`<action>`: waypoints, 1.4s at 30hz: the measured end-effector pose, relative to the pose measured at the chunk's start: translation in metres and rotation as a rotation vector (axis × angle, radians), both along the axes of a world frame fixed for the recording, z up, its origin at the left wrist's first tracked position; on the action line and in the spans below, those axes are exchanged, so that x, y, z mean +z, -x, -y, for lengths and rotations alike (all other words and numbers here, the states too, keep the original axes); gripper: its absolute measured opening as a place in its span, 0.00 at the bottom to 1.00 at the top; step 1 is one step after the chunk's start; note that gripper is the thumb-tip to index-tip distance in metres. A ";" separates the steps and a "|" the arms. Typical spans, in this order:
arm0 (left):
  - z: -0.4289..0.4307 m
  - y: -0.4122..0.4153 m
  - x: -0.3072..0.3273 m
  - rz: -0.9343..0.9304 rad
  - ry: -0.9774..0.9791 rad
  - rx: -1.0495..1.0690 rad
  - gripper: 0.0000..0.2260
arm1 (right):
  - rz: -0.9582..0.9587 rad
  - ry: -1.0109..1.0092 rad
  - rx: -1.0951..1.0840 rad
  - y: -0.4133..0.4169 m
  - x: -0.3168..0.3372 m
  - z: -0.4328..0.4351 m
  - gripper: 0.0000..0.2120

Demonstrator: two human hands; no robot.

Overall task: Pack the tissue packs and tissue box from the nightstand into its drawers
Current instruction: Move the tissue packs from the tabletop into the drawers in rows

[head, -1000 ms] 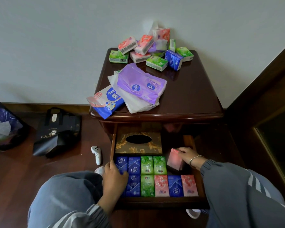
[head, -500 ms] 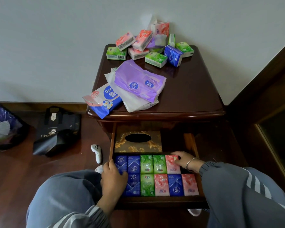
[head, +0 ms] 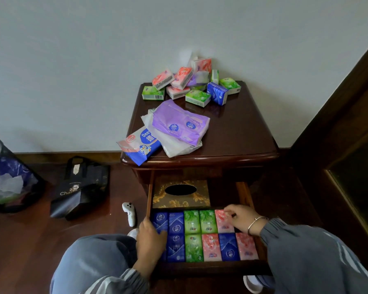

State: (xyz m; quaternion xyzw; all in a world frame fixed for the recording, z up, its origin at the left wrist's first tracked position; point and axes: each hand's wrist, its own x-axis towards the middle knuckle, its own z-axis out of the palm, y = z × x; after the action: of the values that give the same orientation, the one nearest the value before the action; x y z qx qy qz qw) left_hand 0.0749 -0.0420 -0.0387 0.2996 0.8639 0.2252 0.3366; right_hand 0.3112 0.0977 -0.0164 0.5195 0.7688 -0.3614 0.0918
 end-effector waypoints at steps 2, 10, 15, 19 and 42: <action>-0.003 0.003 0.012 0.049 -0.071 0.041 0.13 | -0.167 -0.045 -0.011 -0.004 0.035 0.007 0.13; -0.028 0.034 0.116 -0.198 -0.737 0.220 0.13 | -0.334 -0.785 -0.303 -0.027 0.127 -0.078 0.15; -0.093 0.054 0.189 -0.298 -0.912 0.071 0.09 | 0.084 -0.557 -0.328 0.007 0.112 -0.147 0.34; -0.175 0.071 0.216 -0.435 -0.797 -0.156 0.15 | 0.183 -0.453 -0.362 0.025 0.099 -0.168 0.36; -0.402 0.116 0.178 -0.635 -0.354 -0.487 0.33 | 0.175 -0.656 -0.432 0.027 0.087 -0.166 0.34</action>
State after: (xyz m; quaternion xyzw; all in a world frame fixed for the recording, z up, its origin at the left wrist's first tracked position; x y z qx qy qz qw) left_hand -0.0416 0.3603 0.1393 0.6018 0.7768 0.1806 0.0413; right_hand 0.2839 0.2632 0.0705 0.6996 0.7059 -0.0623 -0.0918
